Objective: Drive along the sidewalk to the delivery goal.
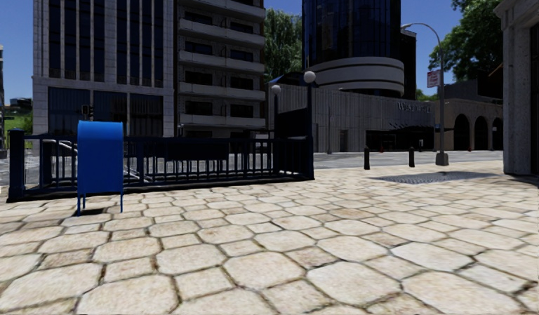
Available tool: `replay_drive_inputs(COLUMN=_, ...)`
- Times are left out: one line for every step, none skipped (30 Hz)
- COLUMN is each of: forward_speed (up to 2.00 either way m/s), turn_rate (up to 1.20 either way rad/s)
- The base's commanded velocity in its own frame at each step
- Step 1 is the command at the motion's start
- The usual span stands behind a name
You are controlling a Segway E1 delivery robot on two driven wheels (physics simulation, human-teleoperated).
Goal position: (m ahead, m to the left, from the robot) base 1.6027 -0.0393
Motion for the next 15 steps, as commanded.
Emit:
replay_drive_inputs(forward_speed=2.0, turn_rate=0.33)
replay_drive_inputs(forward_speed=2.0, turn_rate=0.27)
replay_drive_inputs(forward_speed=2.0, turn_rate=0.27)
replay_drive_inputs(forward_speed=2.0, turn_rate=0.24)
replay_drive_inputs(forward_speed=2.0, turn_rate=0.23)
replay_drive_inputs(forward_speed=2.0, turn_rate=0.22)
replay_drive_inputs(forward_speed=2.0, turn_rate=0.22)
replay_drive_inputs(forward_speed=2.0, turn_rate=0.22)
replay_drive_inputs(forward_speed=2.0, turn_rate=0.22)
replay_drive_inputs(forward_speed=2.0, turn_rate=0.22)
replay_drive_inputs(forward_speed=2.0, turn_rate=0.18)
replay_drive_inputs(forward_speed=2.0, turn_rate=0.17)
replay_drive_inputs(forward_speed=2.0, turn_rate=0.17)
replay_drive_inputs(forward_speed=1.98, turn_rate=0.13)
replay_drive_inputs(forward_speed=1.29, turn_rate=0.0)
